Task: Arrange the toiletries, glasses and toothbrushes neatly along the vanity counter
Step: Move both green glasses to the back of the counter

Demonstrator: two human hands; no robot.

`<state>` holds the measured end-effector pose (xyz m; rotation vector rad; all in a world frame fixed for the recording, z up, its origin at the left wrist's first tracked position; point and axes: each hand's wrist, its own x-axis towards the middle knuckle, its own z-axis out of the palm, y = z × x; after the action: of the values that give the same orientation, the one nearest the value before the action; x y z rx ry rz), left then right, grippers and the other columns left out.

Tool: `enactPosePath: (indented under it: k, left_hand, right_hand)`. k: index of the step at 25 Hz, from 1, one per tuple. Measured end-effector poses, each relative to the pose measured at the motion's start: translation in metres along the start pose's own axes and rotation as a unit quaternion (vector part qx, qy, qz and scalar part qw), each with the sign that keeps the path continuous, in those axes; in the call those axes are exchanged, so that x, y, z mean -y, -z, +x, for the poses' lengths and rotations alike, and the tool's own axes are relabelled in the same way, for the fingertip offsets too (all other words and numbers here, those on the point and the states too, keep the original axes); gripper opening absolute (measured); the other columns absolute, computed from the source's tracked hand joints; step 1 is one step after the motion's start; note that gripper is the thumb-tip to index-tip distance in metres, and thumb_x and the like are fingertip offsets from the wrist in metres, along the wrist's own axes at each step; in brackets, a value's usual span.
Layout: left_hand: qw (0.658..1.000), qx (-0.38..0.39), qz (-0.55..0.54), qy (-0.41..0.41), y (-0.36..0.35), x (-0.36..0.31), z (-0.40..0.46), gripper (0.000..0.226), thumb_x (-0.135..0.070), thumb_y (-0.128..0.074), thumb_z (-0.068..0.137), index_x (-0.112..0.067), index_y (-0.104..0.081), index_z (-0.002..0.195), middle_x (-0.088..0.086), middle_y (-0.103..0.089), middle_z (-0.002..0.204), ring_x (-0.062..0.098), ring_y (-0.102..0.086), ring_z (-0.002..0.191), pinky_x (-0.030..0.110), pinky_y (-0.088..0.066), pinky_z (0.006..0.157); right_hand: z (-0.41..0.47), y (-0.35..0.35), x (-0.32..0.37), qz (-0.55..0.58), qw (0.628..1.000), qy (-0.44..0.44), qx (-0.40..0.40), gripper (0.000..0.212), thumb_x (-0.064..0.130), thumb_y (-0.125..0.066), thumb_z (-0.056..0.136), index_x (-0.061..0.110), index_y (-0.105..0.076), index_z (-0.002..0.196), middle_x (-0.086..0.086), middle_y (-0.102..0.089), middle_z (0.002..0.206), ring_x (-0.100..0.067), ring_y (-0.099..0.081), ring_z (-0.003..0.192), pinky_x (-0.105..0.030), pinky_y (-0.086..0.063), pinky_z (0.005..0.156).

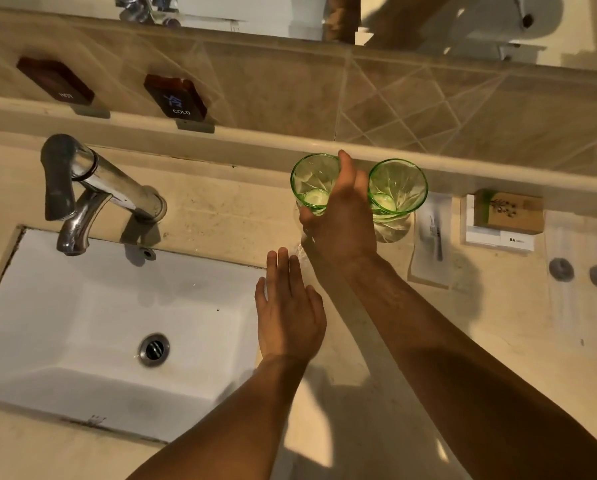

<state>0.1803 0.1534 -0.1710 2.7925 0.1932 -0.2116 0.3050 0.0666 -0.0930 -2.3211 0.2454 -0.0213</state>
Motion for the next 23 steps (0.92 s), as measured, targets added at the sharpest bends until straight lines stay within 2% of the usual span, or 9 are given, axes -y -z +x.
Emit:
enactPosePath:
  k: [6, 15, 17, 20, 23]
  left_hand:
    - [1.000, -0.001, -0.014, 0.008, -0.001, 0.000, 0.000, 0.065, -0.043, -0.018, 0.102, -0.013, -0.023, 0.160, 0.003, -0.022, 0.168, 0.023, -0.012, 0.157, 0.049, -0.028, 0.123]
    - [0.999, -0.018, -0.028, -0.001, -0.001, 0.001, -0.001, 0.063, -0.039, -0.022, 0.102, -0.010, -0.028, 0.158, 0.006, -0.026, 0.167, 0.024, -0.015, 0.157, 0.052, -0.032, 0.120]
    - [0.999, -0.026, -0.039, -0.002, -0.001, 0.001, -0.001, 0.061, -0.034, -0.027, 0.102, -0.009, -0.030, 0.157, 0.007, -0.028, 0.165, 0.025, -0.016, 0.156, 0.052, -0.033, 0.119]
    - [0.999, -0.024, -0.039, -0.001, 0.000, 0.000, -0.002, 0.061, -0.037, -0.023, 0.102, -0.011, -0.032, 0.156, 0.006, -0.027, 0.166, 0.023, -0.013, 0.157, 0.051, -0.030, 0.121]
    - [0.999, -0.024, -0.030, -0.003, 0.001, 0.001, 0.001, 0.056, -0.033, -0.027, 0.102, -0.012, -0.033, 0.154, 0.007, -0.026, 0.166, 0.023, -0.011, 0.157, 0.050, -0.028, 0.122]
  right_hand:
    - [0.006, -0.002, 0.002, -0.007, 1.000, -0.002, -0.017, 0.102, 0.016, -0.085, 0.075, 0.013, -0.023, 0.156, -0.011, -0.042, 0.141, -0.028, -0.060, 0.117, -0.026, -0.048, 0.092]
    - [0.004, 0.002, 0.003, -0.006, 1.000, -0.005, 0.001, 0.113, 0.016, -0.088, 0.072, 0.012, -0.015, 0.159, -0.014, -0.040, 0.148, -0.024, -0.060, 0.119, -0.014, -0.039, 0.087]
    - [-0.005, 0.008, 0.002, -0.018, 1.000, 0.006, 0.022, 0.115, 0.013, -0.087, 0.074, 0.014, -0.011, 0.160, -0.016, -0.032, 0.156, -0.025, -0.056, 0.126, -0.016, -0.040, 0.092]
    - [-0.029, 0.017, -0.003, -0.031, 0.998, 0.031, 0.049, 0.111, 0.010, -0.081, 0.080, 0.020, -0.005, 0.161, -0.012, -0.012, 0.166, -0.026, -0.038, 0.143, -0.029, -0.042, 0.104]
    - [-0.056, 0.026, -0.016, 0.000, 0.997, 0.043, 0.060, 0.098, 0.011, -0.075, 0.085, 0.024, -0.012, 0.159, -0.002, -0.011, 0.167, -0.020, -0.032, 0.147, -0.027, -0.043, 0.103]
